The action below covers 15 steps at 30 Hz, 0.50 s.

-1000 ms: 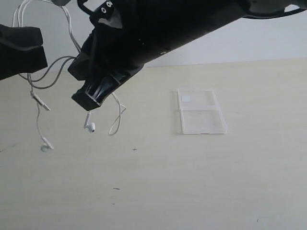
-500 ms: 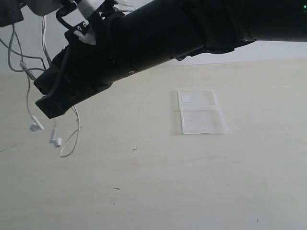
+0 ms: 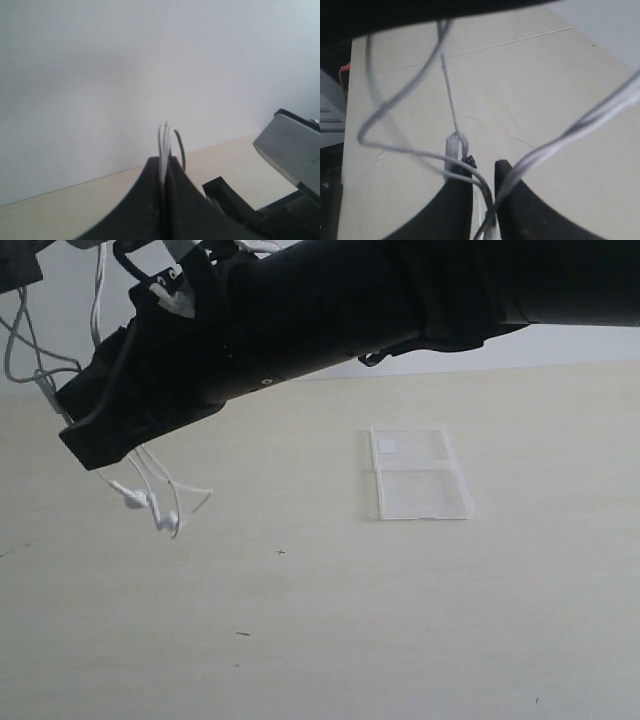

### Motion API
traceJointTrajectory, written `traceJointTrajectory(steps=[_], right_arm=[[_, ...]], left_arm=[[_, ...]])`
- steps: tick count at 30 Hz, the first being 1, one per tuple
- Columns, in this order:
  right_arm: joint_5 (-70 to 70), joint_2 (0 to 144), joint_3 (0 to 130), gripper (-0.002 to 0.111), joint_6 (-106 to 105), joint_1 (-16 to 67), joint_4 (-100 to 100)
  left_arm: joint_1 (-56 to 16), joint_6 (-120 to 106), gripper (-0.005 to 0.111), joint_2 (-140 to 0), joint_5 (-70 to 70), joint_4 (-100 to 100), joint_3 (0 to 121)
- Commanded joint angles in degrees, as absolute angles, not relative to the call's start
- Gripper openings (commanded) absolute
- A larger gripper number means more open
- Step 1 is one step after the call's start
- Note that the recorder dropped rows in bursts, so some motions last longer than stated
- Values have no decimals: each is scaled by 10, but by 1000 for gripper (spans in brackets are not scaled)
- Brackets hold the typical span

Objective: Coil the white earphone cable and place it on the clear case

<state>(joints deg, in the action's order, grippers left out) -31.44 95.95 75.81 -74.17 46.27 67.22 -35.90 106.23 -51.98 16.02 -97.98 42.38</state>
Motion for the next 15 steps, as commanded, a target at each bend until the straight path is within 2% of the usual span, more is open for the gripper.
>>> traceJointTrajectory(steps=[1, 7, 15], right_arm=[[-320, 960, 758, 28, -750, 460, 675], [-328, 960, 758, 37, -750, 460, 671], [-325, 960, 758, 37, -755, 460, 684]], left_arm=[[-359, 1058, 0, -517, 162, -988, 428], [-359, 1038, 0, -517, 162, -988, 428], [-359, 1045, 0, -517, 145, -988, 428]])
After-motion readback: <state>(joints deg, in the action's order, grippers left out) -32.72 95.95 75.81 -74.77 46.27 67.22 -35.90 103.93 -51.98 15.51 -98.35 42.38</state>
